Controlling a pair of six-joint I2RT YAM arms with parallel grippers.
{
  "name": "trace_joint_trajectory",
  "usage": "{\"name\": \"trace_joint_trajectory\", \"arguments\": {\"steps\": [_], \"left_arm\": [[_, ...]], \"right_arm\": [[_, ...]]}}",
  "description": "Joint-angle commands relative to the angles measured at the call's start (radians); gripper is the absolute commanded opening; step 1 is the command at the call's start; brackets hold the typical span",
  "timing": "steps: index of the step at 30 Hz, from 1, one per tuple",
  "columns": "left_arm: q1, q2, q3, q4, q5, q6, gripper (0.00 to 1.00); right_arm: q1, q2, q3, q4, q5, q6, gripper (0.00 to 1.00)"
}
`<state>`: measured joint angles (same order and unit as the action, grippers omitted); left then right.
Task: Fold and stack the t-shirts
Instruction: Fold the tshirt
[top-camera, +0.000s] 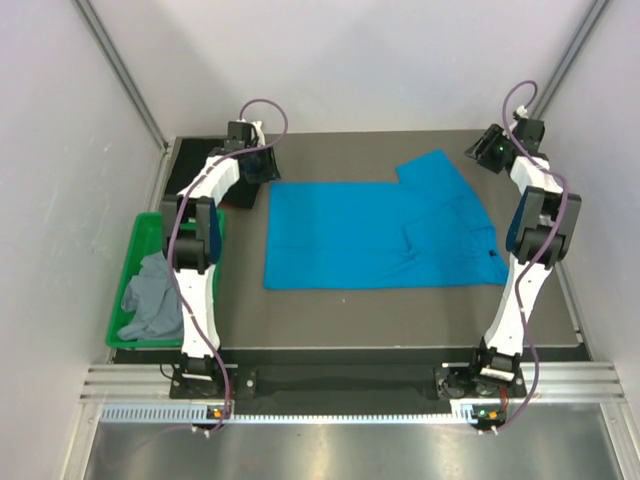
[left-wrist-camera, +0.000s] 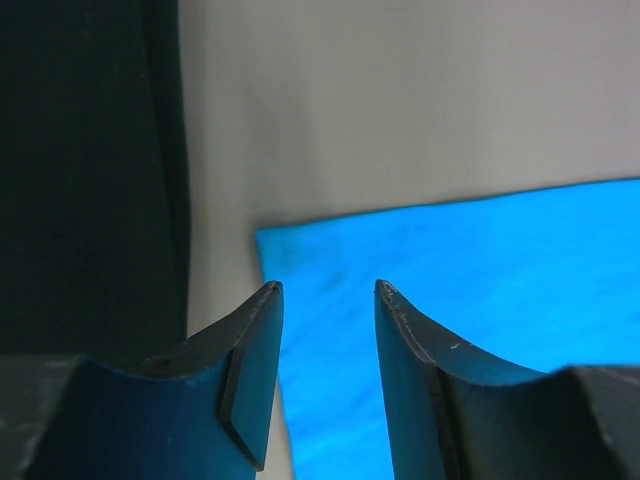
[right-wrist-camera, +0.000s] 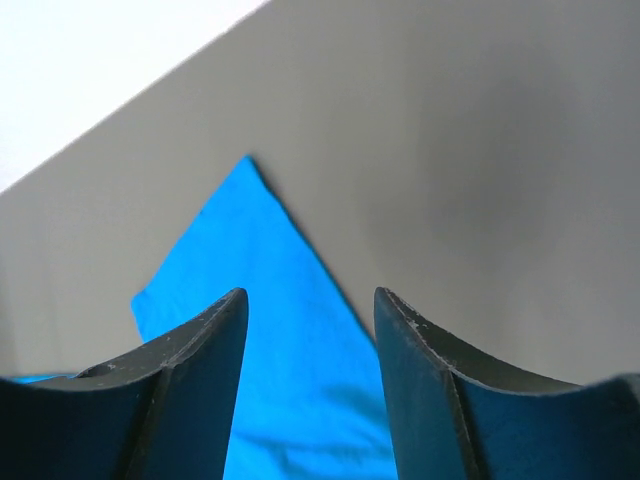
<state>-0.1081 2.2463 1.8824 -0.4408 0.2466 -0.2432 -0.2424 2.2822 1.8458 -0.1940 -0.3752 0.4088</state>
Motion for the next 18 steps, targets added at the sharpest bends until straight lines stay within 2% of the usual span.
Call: {"name": "trace_joint_trajectory", "arguments": {"steps": [1,12,16,18], "left_arm": [[0.002,0.028,0.041,0.02,-0.033,0.05,0.47],[0.011,0.091,0.055,-0.016,-0.04,0.079,0.48],[0.016,0.099,0.064,-0.015,-0.023,0.116,0.49],[0.016,0.113,0.064,-0.016,0.003,0.125,0.5]], "right_arm": [[0.028,0.049,0.124,0.114,-0.048,0.035,0.54],[0.077,0.233,0.236,0.166,-0.019,0.097,0.57],[0.121,0.244,0.25,0.102,0.142,0.059,0.58],[0.13,0.263,0.242,0.126,0.136,0.058,0.59]]}}
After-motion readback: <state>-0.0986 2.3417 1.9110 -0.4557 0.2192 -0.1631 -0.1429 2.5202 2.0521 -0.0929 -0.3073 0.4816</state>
